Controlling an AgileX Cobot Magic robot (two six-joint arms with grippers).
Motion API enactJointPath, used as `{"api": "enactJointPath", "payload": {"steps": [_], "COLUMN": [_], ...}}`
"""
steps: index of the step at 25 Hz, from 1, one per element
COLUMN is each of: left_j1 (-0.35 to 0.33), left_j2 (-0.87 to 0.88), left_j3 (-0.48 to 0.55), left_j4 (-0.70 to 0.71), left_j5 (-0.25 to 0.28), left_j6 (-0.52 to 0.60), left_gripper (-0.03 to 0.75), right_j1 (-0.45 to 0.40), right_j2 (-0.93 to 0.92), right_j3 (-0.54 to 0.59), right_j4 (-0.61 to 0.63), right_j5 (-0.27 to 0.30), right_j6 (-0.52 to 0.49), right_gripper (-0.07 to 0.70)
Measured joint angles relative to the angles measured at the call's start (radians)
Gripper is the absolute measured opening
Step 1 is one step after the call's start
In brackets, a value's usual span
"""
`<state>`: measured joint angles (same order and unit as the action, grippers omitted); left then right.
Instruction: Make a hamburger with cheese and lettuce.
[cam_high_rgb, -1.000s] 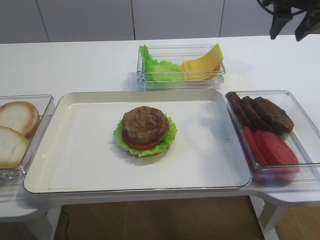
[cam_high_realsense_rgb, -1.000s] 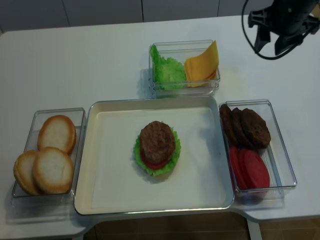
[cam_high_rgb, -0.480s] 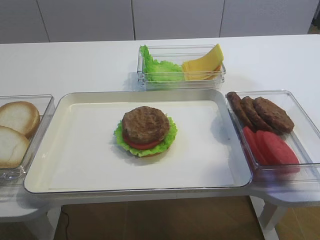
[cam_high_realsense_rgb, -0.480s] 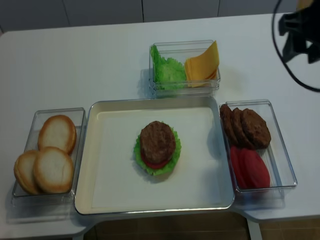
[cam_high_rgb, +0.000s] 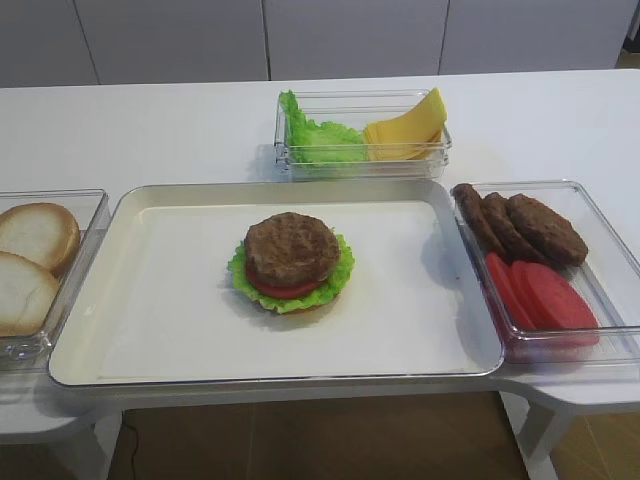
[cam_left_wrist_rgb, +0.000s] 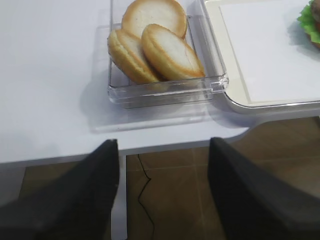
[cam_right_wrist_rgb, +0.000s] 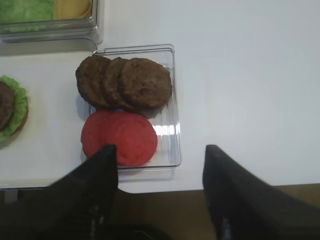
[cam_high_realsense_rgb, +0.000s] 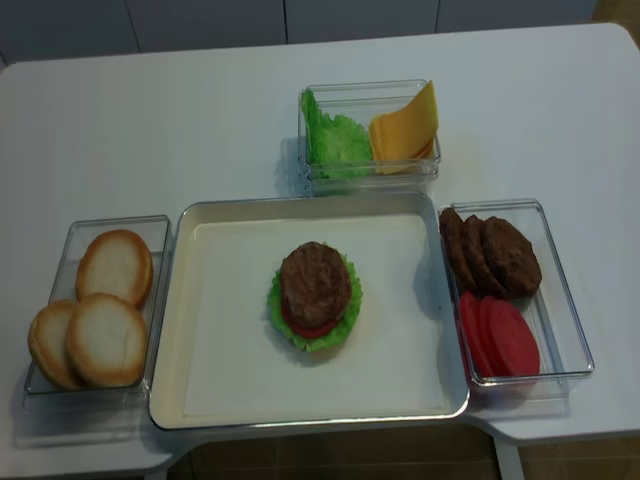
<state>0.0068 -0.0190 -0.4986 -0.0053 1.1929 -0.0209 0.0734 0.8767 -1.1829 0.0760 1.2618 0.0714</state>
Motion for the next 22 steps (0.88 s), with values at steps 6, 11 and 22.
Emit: {"api": "enactJointPath", "payload": {"steps": [6, 11, 22], "left_j1": [0.000, 0.000, 0.000], "left_j2": [0.000, 0.000, 0.000], "left_j3": [0.000, 0.000, 0.000], "left_j4": [0.000, 0.000, 0.000], "left_j5": [0.000, 0.000, 0.000], "left_j6": [0.000, 0.000, 0.000], "left_gripper": [0.421, 0.421, 0.421], "right_j1": [0.000, 0.000, 0.000], "right_j2": [-0.285, -0.517, -0.869], "right_j3": [0.141, 0.267, 0.498], "right_j4": [0.006, 0.008, 0.006], "right_j5": [0.008, 0.014, 0.023], "right_j6": [0.000, 0.000, -0.005], "right_gripper": [0.403, 0.403, 0.401]}}
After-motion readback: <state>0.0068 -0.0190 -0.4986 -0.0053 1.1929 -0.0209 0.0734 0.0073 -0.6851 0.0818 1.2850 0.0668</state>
